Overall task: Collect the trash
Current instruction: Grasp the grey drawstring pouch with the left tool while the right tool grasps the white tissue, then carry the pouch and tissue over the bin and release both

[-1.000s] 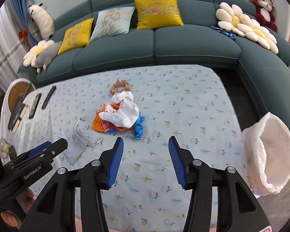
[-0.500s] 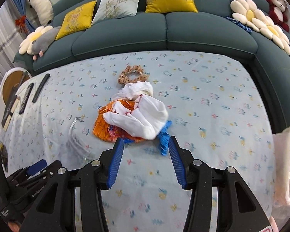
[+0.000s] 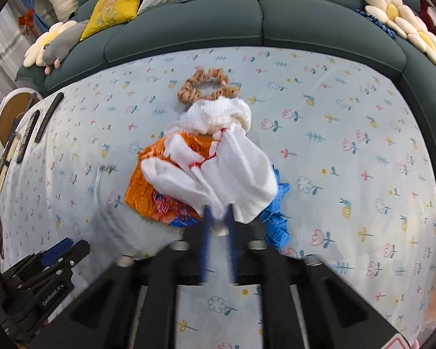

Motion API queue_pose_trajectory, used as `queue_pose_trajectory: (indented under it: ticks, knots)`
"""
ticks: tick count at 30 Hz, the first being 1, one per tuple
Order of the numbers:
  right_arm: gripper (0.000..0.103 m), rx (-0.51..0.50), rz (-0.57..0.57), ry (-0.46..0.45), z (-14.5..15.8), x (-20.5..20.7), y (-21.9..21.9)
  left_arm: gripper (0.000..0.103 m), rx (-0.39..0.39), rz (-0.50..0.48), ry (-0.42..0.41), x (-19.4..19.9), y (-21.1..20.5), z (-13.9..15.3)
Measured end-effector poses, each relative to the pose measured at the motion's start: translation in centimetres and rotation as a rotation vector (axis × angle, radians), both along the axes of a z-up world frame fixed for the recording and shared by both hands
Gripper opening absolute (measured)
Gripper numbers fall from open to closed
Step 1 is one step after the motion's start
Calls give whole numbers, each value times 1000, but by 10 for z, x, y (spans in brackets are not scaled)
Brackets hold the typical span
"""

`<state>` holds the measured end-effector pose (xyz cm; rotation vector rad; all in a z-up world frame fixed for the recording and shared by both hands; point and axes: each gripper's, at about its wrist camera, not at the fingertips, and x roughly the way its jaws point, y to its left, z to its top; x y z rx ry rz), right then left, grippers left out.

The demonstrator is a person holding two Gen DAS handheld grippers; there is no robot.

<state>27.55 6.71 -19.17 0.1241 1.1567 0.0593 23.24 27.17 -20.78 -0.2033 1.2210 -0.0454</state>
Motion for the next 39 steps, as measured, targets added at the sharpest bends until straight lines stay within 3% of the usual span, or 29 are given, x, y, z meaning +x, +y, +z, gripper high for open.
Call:
queue_pose_trajectory:
  ticks: [5, 18, 31, 39]
  knots:
    - [6, 18, 2, -41, 17, -9, -7, 6, 14, -12, -23, -3, -13, 12]
    - [6, 67, -39, -193, 103, -42, -45, 5, -25, -67, -179, -21, -54, 101]
    - [6, 59, -148, -364, 192, -97, -139, 5, -90, -199, -320, -45, -157, 195]
    - [6, 48, -261, -417, 213, -146, -218, 5, -112, -342, -377, -73, -249, 231]
